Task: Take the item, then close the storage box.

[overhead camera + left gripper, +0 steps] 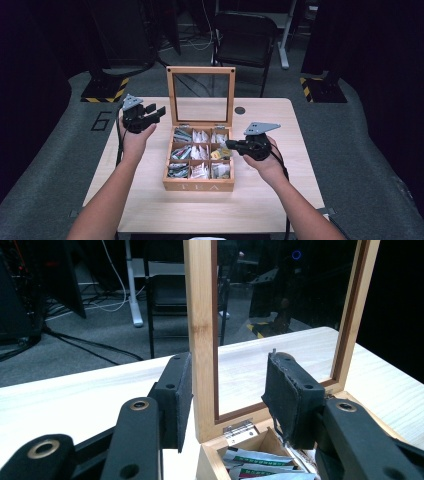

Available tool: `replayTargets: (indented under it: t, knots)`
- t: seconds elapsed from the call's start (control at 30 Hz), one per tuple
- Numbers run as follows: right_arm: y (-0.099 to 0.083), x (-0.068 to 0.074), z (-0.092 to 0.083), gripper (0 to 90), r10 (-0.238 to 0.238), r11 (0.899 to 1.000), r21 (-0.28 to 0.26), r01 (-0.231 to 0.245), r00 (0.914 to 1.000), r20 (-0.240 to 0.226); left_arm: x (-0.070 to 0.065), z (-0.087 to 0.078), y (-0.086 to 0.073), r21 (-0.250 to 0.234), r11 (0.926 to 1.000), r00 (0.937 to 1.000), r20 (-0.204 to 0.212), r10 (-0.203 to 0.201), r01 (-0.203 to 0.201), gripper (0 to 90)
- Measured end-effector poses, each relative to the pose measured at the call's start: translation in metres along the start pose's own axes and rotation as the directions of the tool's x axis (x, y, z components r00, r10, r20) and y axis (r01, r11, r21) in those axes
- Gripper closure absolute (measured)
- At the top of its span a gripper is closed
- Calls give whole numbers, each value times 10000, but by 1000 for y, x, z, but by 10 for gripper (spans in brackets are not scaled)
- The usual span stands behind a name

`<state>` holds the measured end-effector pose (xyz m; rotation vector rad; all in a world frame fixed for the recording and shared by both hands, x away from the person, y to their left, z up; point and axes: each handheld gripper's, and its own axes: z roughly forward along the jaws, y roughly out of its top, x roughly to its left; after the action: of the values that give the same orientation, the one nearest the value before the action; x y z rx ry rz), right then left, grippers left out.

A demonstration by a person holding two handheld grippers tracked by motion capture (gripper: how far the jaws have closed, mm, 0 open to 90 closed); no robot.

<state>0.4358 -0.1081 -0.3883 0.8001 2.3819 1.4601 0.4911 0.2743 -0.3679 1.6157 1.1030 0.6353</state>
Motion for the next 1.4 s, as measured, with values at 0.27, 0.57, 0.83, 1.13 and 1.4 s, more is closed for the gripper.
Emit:
replayTargets:
  t: [0.27,0.57,0.83,1.13,1.4]
  knots:
    - [2,-10,-11,897,77,9999,-88,-74,9994,330,2,0,-1,-17,10000,10000,-27,-37,37,541]
    - [0,-19,-23,897,229,9996,-180,-216,9971,728,2,0,-1,-7,10000,10000,-31,-34,34,541]
    - [-3,-28,-35,897,264,9994,-266,-235,9934,1116,3,0,-2,35,10000,9999,-72,-83,84,541]
    - [-8,-34,-44,897,343,9992,-239,-310,9884,1482,2,0,-2,11,10000,9999,-75,-89,89,541]
    - [-15,-39,-50,897,370,9993,-175,-345,9840,1743,2,1,-2,17,10000,10000,-79,-56,56,541]
